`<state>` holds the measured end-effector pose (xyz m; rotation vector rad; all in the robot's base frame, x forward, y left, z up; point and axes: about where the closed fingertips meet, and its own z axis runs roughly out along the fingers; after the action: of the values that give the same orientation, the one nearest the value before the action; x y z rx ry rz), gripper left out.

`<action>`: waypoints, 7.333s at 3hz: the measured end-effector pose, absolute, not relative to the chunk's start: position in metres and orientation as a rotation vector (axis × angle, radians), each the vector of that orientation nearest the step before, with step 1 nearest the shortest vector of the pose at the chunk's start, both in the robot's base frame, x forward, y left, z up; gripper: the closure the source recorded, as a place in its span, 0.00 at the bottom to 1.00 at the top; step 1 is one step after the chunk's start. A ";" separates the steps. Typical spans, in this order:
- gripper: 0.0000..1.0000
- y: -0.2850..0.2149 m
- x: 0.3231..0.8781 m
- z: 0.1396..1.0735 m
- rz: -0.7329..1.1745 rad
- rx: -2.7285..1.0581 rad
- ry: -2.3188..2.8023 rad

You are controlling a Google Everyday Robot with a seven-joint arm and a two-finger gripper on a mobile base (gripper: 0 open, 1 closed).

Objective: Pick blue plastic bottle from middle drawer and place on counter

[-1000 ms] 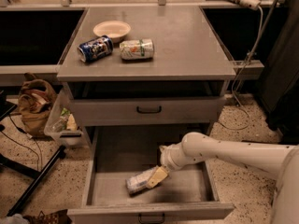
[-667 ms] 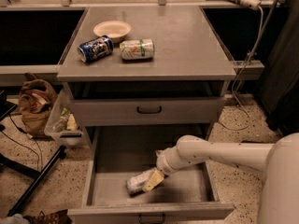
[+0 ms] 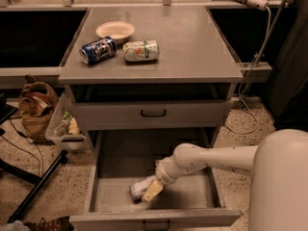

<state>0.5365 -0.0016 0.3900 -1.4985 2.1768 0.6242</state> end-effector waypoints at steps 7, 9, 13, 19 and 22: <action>1.00 -0.076 0.524 0.485 0.554 -1.332 2.170; 1.00 -0.129 0.528 0.524 0.533 -1.219 2.161; 1.00 -0.141 0.567 0.737 0.221 -1.255 2.009; 1.00 -0.165 0.648 0.936 -0.161 -1.231 1.823; 1.00 -0.193 0.746 0.945 -0.171 -1.091 1.809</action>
Offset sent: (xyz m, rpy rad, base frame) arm -0.0067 0.0074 -0.0295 -0.0093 0.0110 -0.0128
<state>0.7459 -0.1935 0.9451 -1.0915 1.8091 -0.1712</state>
